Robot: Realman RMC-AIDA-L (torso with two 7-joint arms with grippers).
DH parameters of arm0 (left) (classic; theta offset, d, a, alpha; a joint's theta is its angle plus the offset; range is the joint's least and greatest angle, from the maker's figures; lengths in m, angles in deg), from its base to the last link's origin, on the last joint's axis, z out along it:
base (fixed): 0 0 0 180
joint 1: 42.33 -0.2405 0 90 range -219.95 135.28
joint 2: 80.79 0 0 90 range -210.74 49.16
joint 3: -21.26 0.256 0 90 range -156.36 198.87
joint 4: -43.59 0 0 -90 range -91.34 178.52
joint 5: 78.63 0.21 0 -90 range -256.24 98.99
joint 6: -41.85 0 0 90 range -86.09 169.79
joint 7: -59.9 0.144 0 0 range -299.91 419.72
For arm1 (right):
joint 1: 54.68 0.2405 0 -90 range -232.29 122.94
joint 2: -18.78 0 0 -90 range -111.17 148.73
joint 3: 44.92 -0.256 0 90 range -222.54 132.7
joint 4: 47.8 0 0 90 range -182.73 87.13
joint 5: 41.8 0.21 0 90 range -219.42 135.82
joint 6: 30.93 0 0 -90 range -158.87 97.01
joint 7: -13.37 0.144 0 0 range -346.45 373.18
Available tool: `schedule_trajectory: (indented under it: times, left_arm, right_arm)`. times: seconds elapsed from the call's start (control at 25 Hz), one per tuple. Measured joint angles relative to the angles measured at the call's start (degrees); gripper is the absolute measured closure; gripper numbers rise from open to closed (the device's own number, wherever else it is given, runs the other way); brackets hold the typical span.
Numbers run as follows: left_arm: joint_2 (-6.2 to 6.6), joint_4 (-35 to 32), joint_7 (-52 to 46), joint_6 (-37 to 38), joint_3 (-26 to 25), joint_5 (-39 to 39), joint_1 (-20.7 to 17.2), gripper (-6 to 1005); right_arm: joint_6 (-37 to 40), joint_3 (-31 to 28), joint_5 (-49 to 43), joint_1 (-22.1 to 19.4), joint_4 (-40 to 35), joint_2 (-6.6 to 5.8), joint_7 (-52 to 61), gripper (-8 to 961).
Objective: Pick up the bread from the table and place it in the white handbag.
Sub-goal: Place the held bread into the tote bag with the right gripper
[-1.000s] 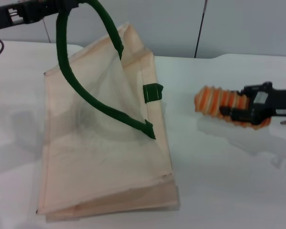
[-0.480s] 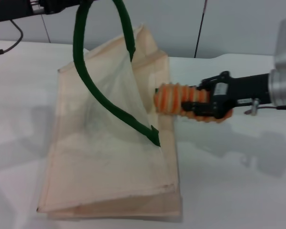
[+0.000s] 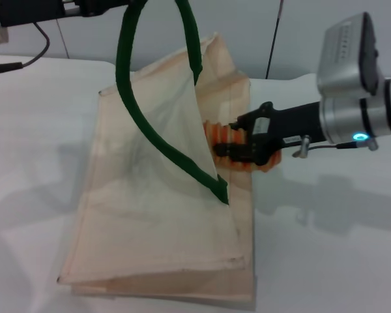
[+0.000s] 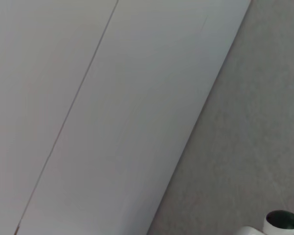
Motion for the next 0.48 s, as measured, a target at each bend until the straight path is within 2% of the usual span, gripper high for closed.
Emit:
schedule_trajectory:
  times: [0.28, 0.48]
  left_arm:
    - [-0.26, -0.07, 0.05, 0.08, 0.0, 0.0, 0.56, 856]
    - [-0.34, -0.07, 0.07, 0.03, 0.0, -0.01, 0.57, 856]
  right_arm:
    - [1.74, -0.58, 1.53, 4.08, 6.06, 0.1, 1.71, 599]
    - [0.55, -0.76, 1.83, 4.4, 6.53, 0.1, 1.57, 614]
